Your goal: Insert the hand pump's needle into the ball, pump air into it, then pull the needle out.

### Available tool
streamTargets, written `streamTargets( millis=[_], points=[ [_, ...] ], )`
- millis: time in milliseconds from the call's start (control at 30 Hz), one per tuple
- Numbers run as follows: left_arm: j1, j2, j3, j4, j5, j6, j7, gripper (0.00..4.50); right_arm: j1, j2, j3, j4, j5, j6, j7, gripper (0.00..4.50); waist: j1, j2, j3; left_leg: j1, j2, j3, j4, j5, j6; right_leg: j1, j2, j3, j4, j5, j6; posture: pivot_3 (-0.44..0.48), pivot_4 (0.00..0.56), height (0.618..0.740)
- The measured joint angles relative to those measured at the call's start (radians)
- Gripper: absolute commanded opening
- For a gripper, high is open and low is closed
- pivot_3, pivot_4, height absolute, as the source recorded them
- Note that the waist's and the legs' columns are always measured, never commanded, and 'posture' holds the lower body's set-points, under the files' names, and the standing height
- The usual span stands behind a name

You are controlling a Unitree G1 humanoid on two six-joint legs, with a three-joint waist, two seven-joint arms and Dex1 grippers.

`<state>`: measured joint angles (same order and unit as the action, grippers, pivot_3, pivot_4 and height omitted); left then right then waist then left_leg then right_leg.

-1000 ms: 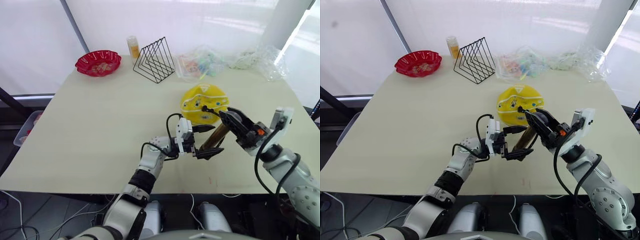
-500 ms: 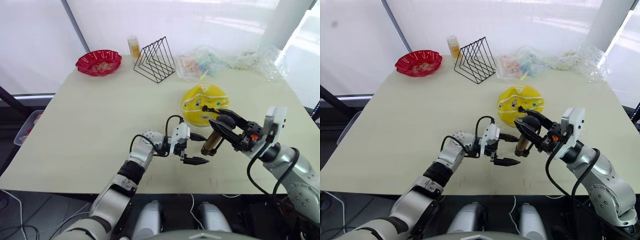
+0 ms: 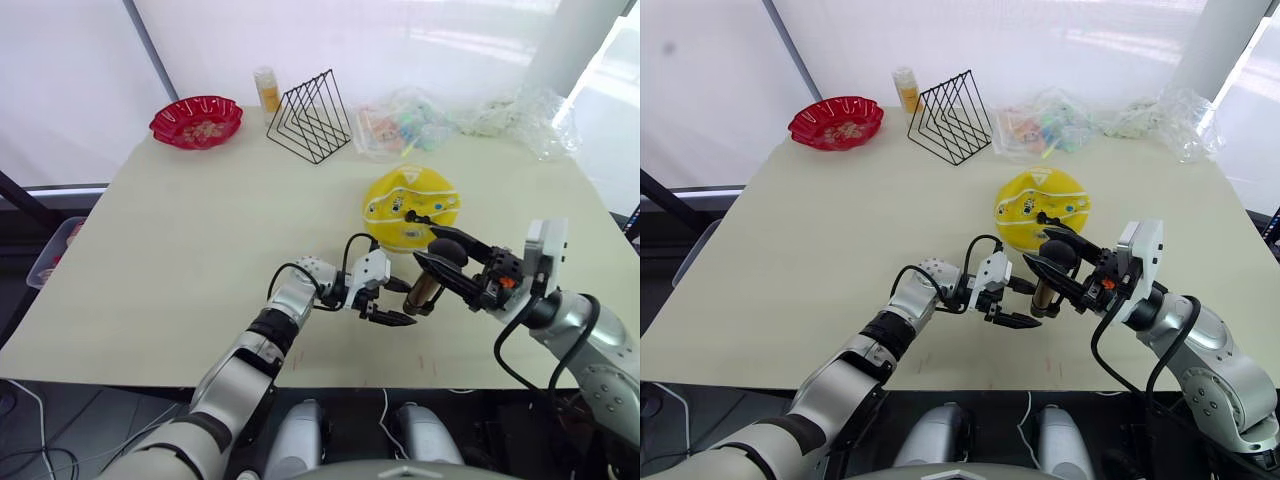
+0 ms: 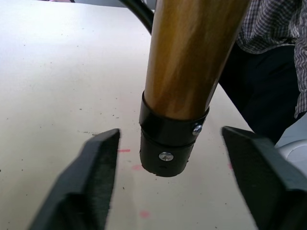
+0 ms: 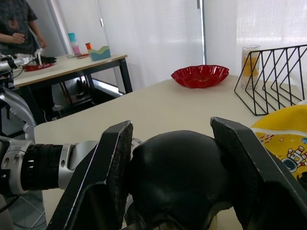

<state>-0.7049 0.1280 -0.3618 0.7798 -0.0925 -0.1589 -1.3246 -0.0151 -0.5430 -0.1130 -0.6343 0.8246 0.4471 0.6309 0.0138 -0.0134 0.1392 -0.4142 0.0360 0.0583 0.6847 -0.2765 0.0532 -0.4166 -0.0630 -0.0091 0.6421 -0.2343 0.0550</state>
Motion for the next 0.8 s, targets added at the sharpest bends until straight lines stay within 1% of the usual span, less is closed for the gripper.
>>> streamTargets(
  millis=[333, 567, 800],
  points=[
    [-0.007, -0.004, 0.001, 0.040, 0.022, -0.037, 0.001, 3.10, 0.007, 0.000, -0.001, -0.015, 0.012, 0.001, 0.011, 2.11, 0.000, 0.000, 0.000, 0.000, 0.000, -0.001, 0.000, 0.000, 0.000, 0.000, 0.000, 0.000, 0.000, 0.000, 0.000, 0.000, 0.150, 0.737],
    [-0.013, -0.015, 0.037, 0.054, 0.018, -0.033, -0.001, 3.10, 0.008, -0.003, -0.001, -0.015, 0.017, 0.007, 0.019, 2.11, 0.000, 0.000, 0.000, 0.000, 0.000, -0.001, 0.000, 0.000, 0.000, 0.000, 0.000, -0.001, 0.000, 0.000, 0.000, 0.000, 0.150, 0.737],
    [-0.014, -0.018, 0.041, 0.054, 0.016, -0.027, -0.007, 3.10, 0.010, -0.007, -0.001, -0.015, 0.013, 0.007, 0.029, 2.11, 0.000, 0.000, 0.000, 0.000, 0.000, -0.001, 0.001, 0.000, 0.000, 0.000, 0.000, -0.001, 0.000, 0.000, 0.000, 0.000, 0.150, 0.737]
  ],
)
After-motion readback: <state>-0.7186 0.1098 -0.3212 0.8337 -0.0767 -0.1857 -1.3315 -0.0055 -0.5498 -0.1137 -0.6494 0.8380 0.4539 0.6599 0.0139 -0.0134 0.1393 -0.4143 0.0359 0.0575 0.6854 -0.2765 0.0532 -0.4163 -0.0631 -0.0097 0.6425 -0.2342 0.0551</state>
